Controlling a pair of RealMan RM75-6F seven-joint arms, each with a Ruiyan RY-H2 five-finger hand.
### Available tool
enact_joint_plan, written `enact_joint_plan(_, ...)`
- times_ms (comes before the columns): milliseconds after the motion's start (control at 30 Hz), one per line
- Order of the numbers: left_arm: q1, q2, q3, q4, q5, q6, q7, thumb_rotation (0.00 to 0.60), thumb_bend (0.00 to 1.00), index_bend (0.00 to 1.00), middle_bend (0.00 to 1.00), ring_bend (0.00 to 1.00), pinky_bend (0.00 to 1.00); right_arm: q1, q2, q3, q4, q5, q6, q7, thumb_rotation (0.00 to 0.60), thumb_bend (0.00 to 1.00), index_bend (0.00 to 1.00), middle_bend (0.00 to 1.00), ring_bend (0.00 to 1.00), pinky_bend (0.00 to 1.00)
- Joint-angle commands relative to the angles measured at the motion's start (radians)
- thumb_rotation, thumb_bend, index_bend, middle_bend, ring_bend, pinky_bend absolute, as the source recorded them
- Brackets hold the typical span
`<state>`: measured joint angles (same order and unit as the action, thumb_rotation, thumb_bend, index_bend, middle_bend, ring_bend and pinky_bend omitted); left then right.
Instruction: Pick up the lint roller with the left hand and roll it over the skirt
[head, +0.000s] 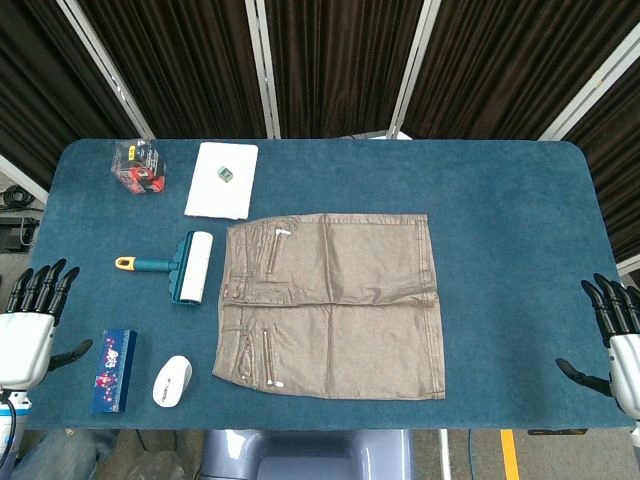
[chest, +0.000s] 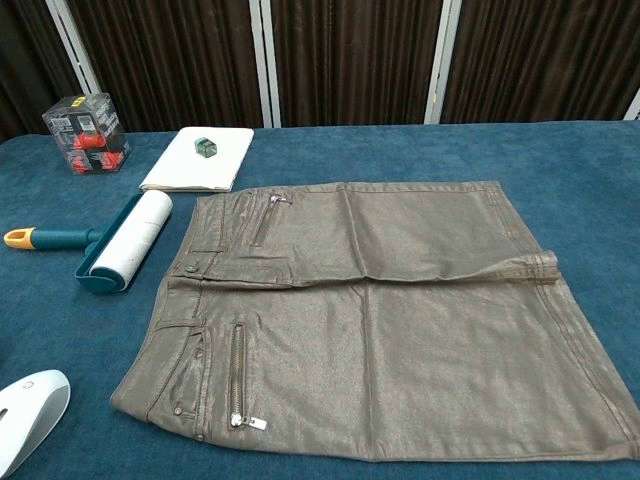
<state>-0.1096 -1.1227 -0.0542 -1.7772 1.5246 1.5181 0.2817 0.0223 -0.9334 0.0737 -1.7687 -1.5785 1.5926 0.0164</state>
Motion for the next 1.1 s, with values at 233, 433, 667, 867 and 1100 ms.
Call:
enact_joint_plan(233, -0.024, -0.018, -0.022, 0.030, -0.073, -0.055, 0.009, 0.600, 0.06, 0.00, 0.00, 0.00, 0.00, 0.000, -0.004, 0.002, 0.006, -0.008, 0.008, 0.015, 0.600, 0.00, 0.00, 0.00, 0.00, 0.00)
enact_joint_plan(433, -0.173, -0.091, -0.094, 0.199, -0.176, -0.296, -0.127, 0.600, 0.07, 0.00, 0.00, 0.00, 0.00, 0.011, -0.007, 0.013, 0.009, 0.007, -0.004, 0.017, 0.600, 0.00, 0.00, 0.00, 0.00, 0.00)
enact_joint_plan(667, -0.326, -0.248, -0.146, 0.438, -0.285, -0.487, -0.081, 0.600, 0.38, 0.05, 0.01, 0.00, 0.02, 0.039, -0.024, 0.029, 0.010, 0.062, -0.059, -0.024, 0.600, 0.00, 0.00, 0.00, 0.00, 0.00)
enact_joint_plan(867, -0.408, -0.378, -0.165, 0.611, -0.347, -0.565, -0.045, 0.600, 0.46, 0.13, 0.11, 0.06, 0.11, 0.071, -0.044, 0.049, 0.020, 0.127, -0.118, -0.067, 0.600, 0.00, 0.00, 0.00, 0.00, 0.00)
enact_joint_plan(1100, -0.441, -0.439, -0.153, 0.708, -0.374, -0.614, -0.051, 0.600, 0.46, 0.18, 0.12, 0.07, 0.14, 0.071, -0.045, 0.058, 0.030, 0.157, -0.121, -0.066, 0.600, 0.00, 0.00, 0.00, 0.00, 0.00)
